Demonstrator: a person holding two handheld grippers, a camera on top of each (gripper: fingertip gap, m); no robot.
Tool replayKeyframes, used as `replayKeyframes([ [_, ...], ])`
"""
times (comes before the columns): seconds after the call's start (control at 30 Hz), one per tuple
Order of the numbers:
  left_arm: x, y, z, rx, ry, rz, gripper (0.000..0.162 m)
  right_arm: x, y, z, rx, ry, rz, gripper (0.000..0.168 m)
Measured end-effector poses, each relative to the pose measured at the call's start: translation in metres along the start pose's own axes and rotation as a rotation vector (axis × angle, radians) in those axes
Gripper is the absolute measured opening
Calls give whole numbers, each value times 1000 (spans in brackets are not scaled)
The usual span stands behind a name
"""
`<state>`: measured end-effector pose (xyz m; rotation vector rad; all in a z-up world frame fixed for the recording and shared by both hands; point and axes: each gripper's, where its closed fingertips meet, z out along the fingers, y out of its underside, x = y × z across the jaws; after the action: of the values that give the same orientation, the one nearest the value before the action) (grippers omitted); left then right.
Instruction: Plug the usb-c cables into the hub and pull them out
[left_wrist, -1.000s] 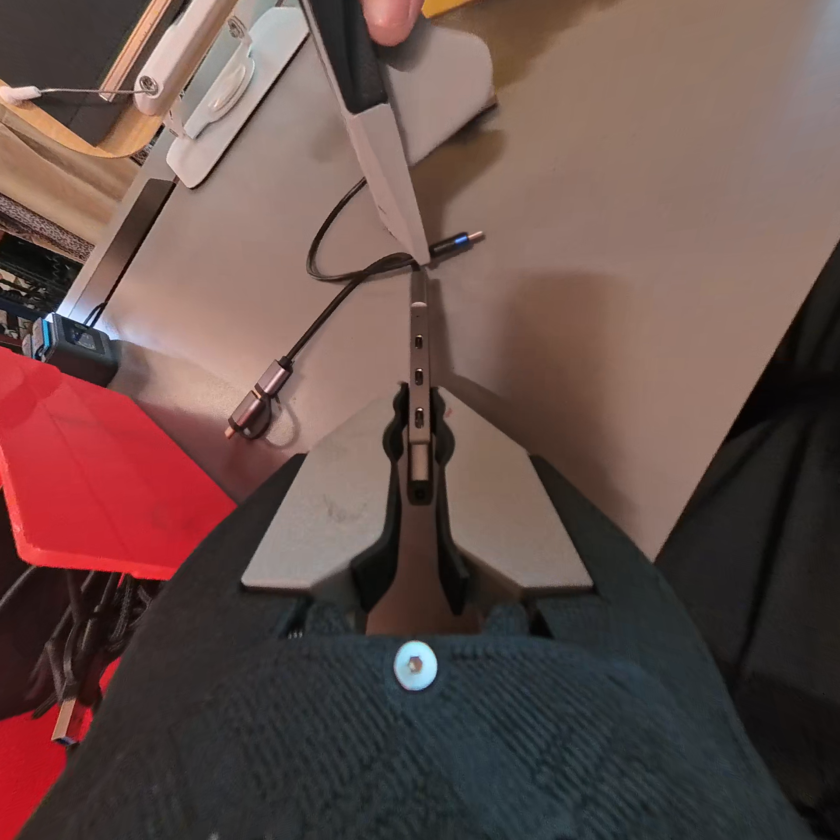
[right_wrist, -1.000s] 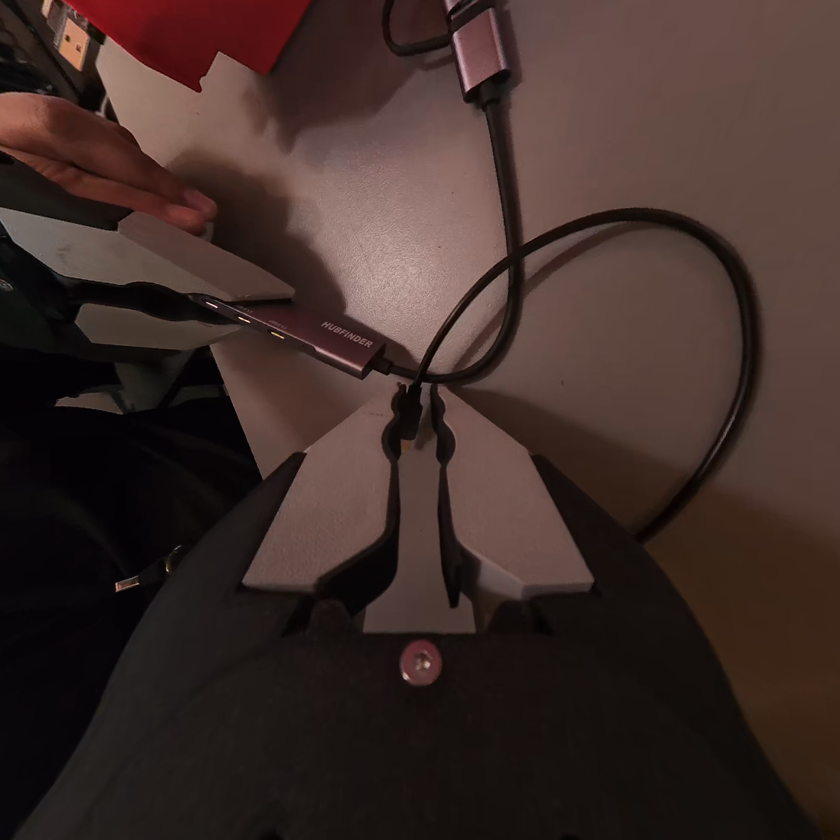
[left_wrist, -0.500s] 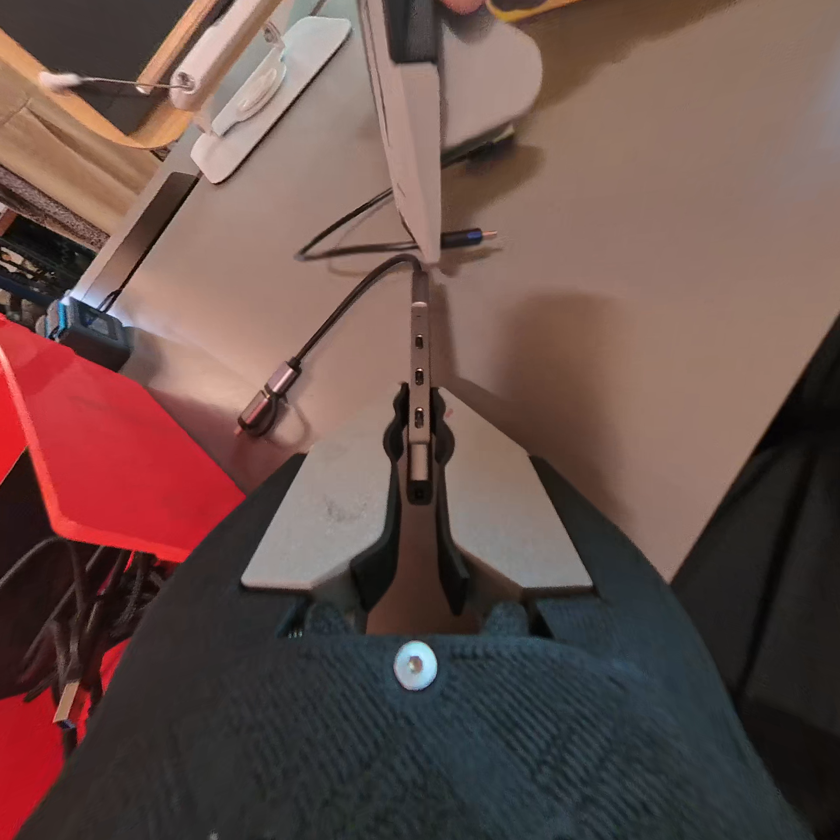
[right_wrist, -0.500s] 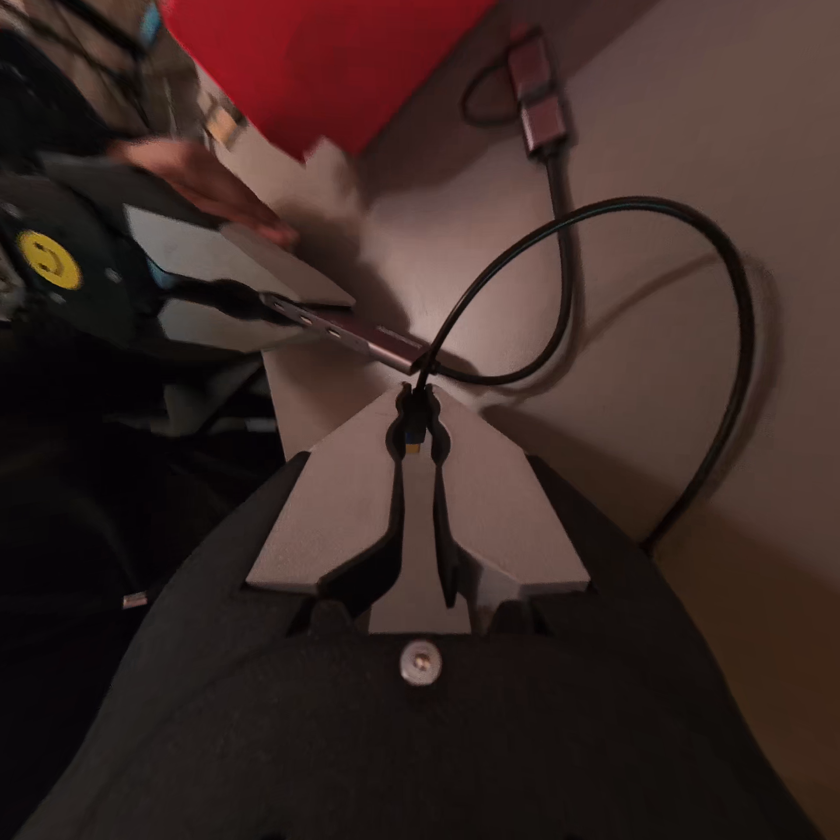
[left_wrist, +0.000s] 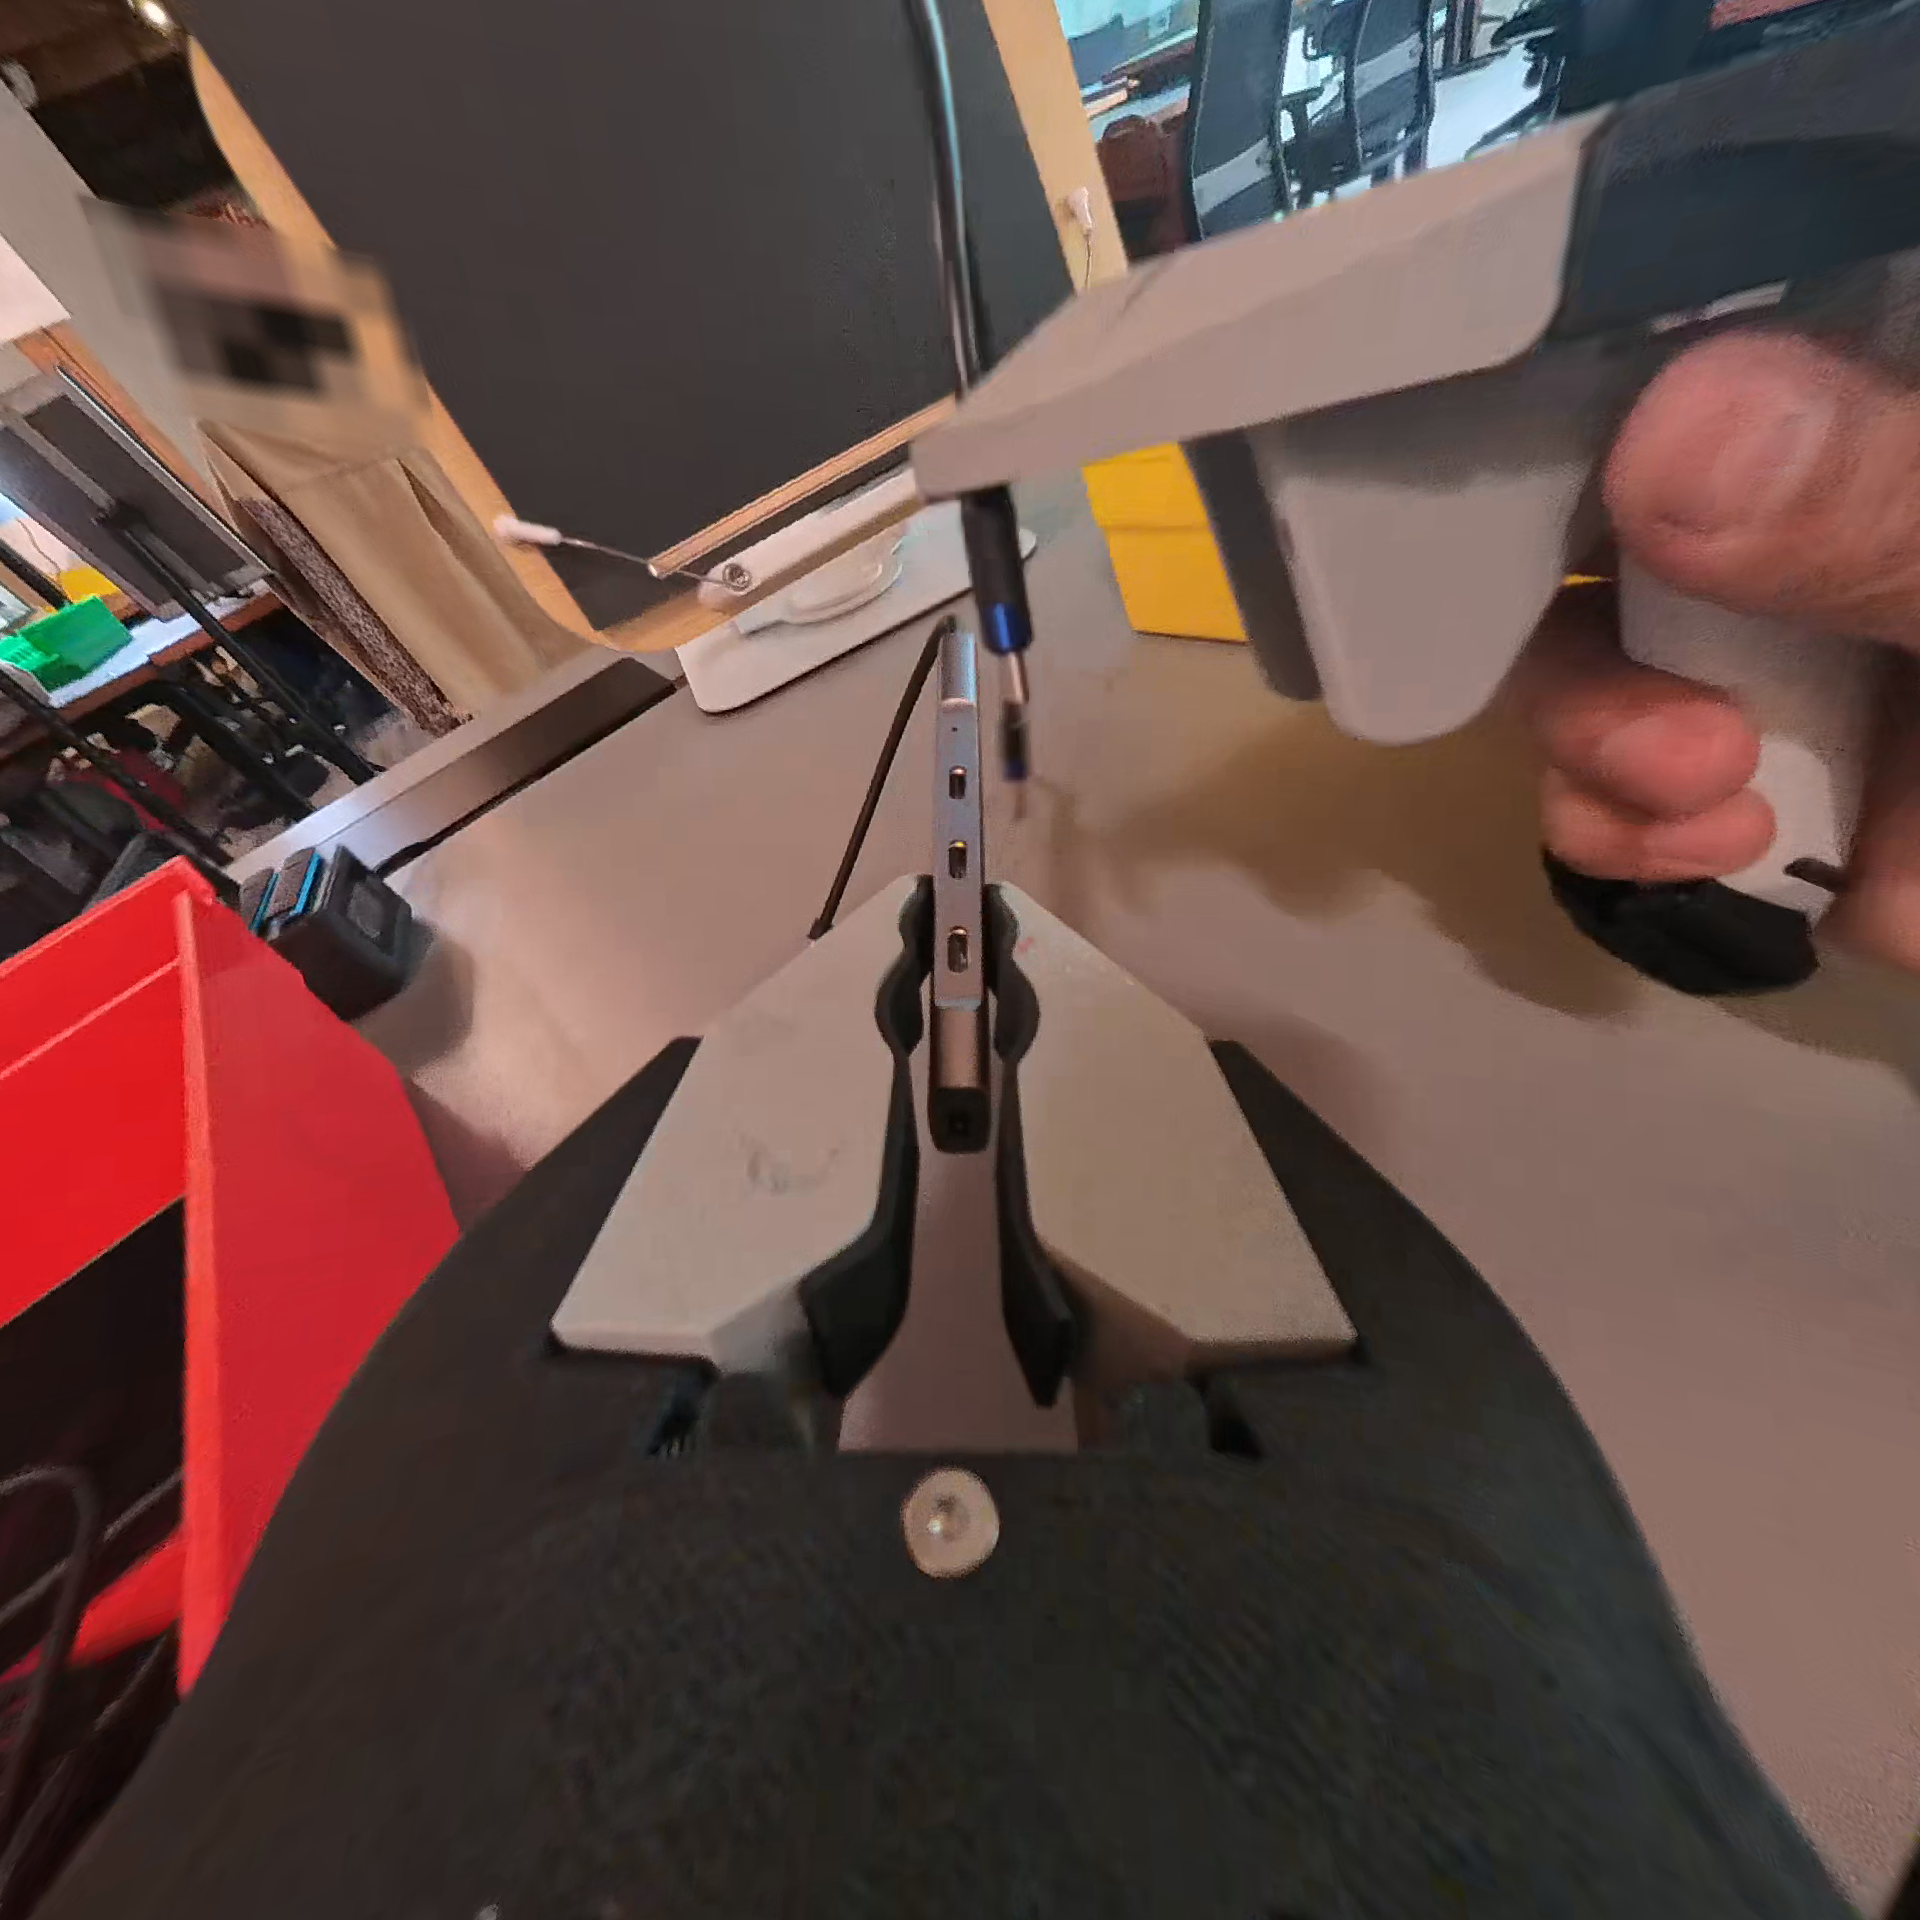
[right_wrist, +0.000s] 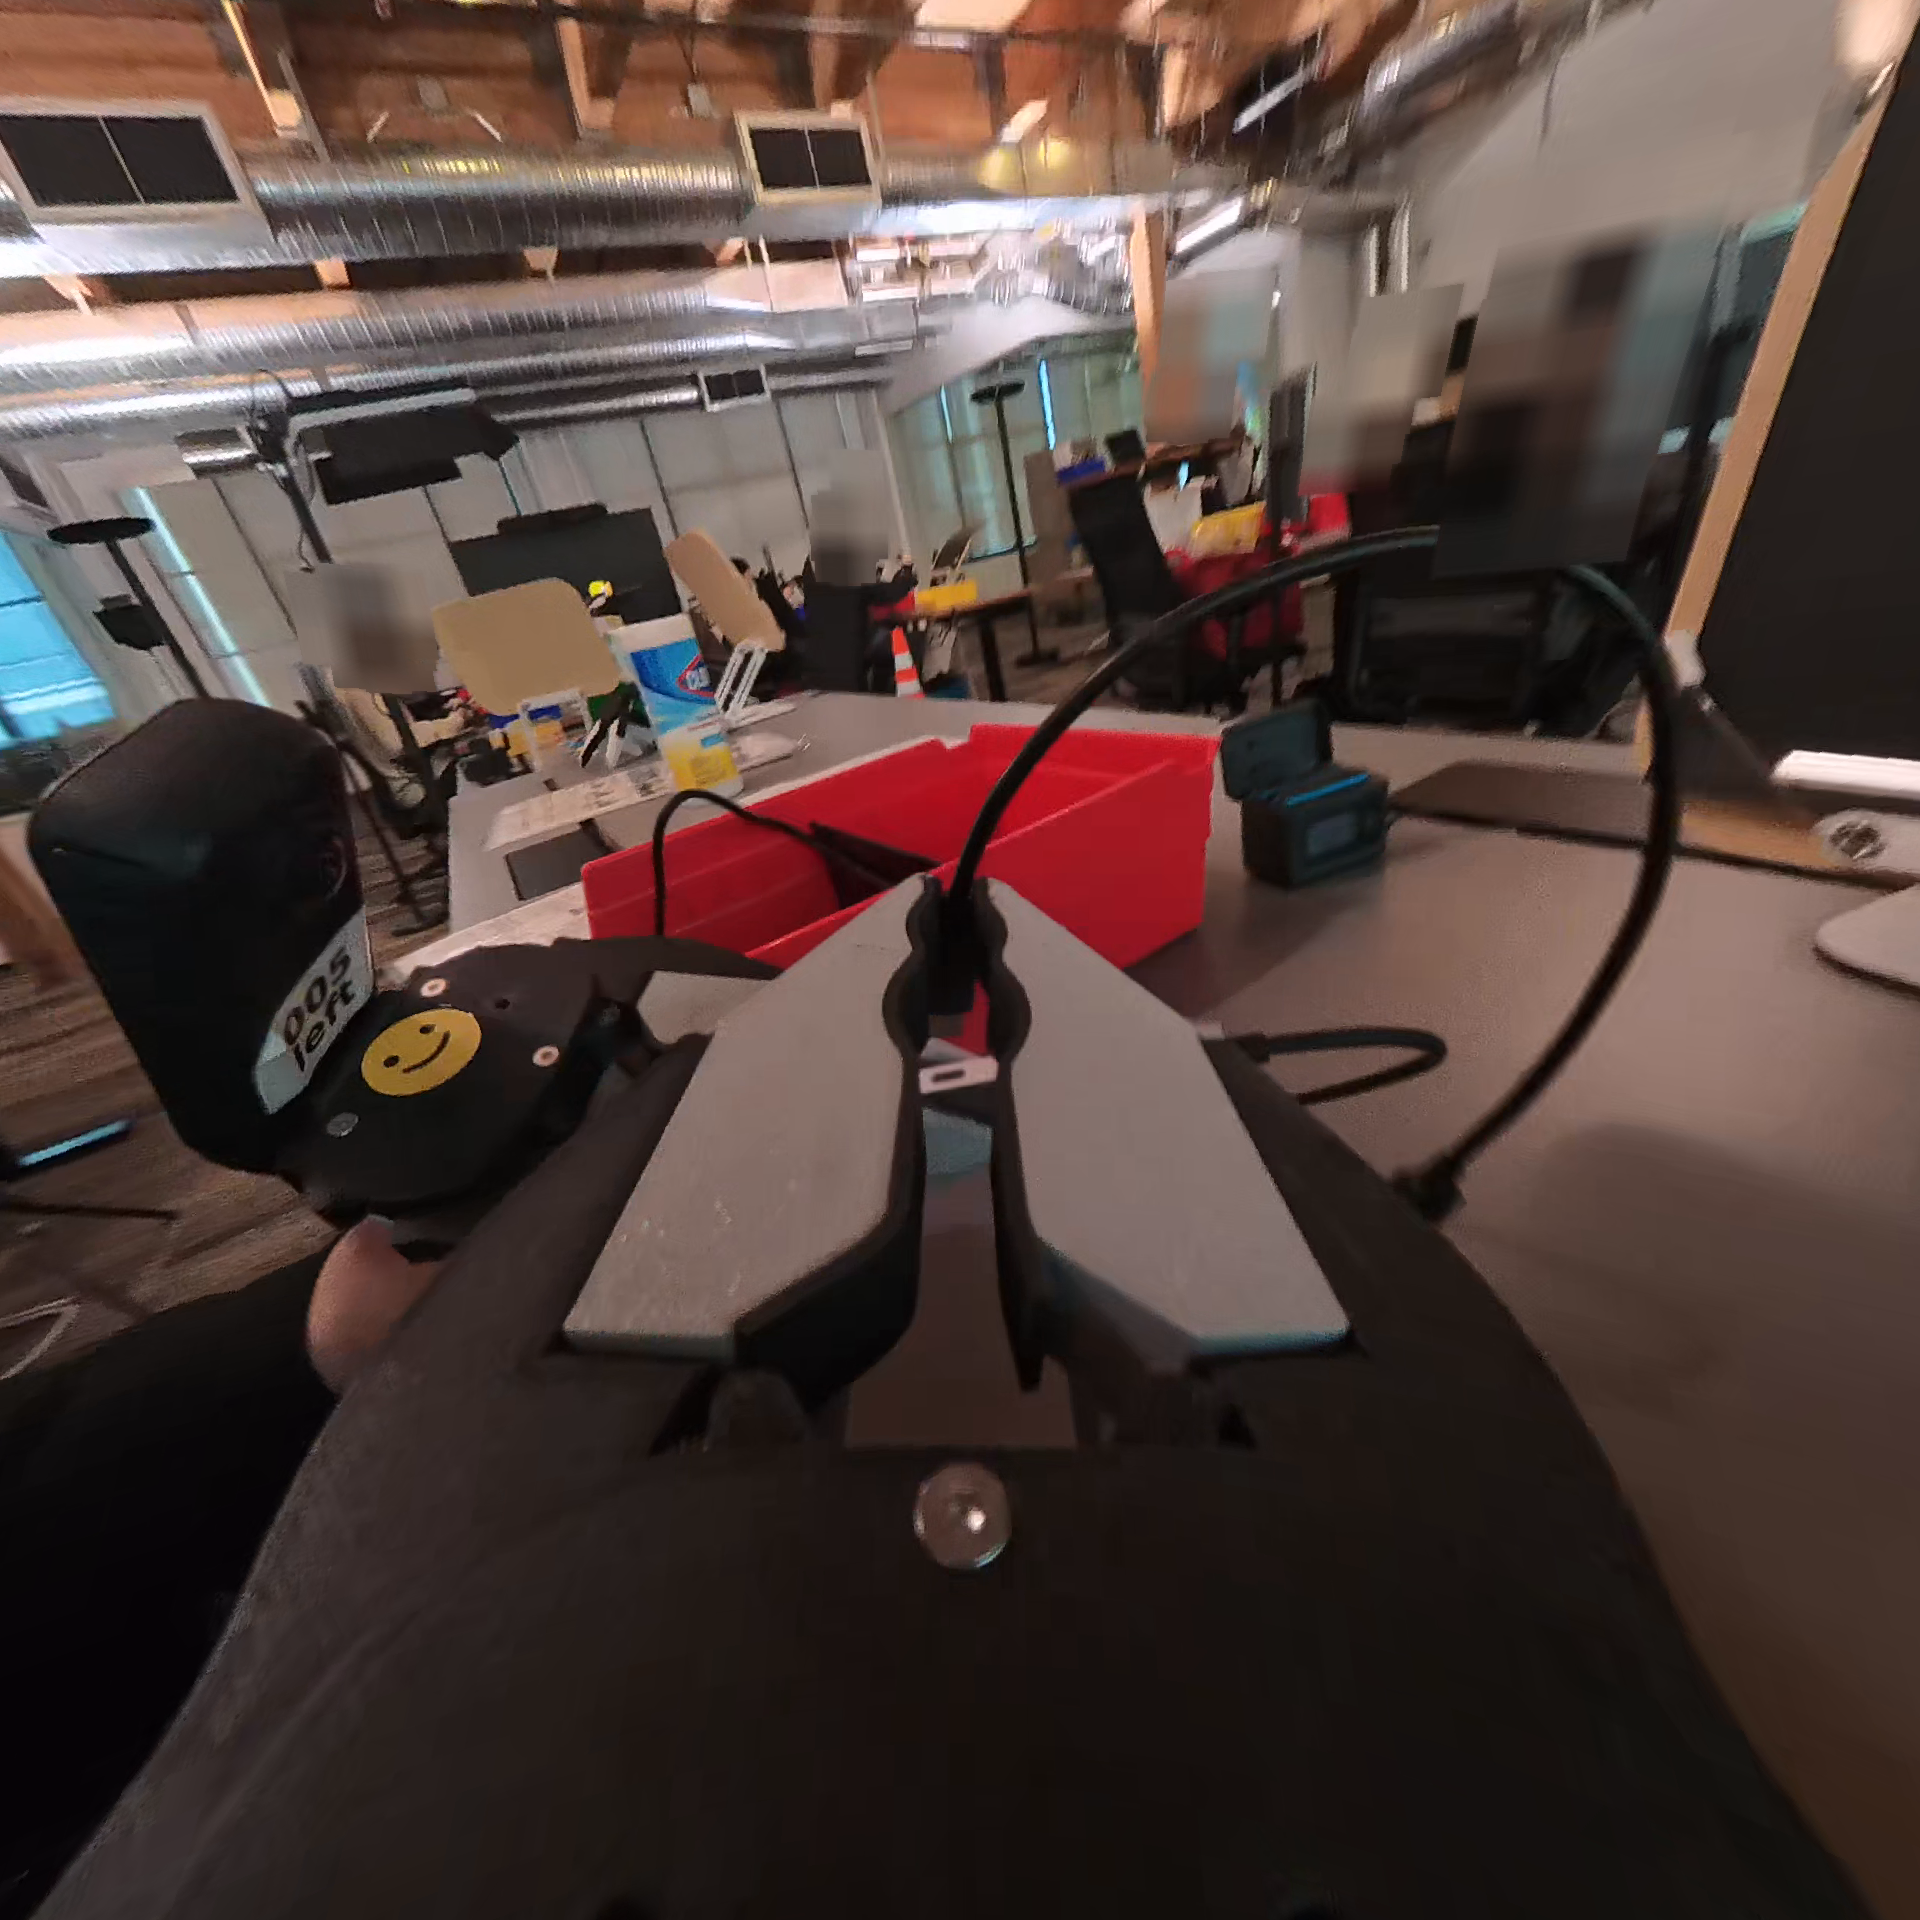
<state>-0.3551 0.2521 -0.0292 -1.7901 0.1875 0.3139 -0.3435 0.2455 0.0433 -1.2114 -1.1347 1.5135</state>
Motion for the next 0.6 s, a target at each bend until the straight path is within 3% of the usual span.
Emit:
replayKeyframes([
  [0.2,13,6,16,-6,8,41,7,4,14,3,3,48,-163,2],
  [0.6,10,6,16,8,4,18,7,9,31,3,-60,74,-251,2],
])
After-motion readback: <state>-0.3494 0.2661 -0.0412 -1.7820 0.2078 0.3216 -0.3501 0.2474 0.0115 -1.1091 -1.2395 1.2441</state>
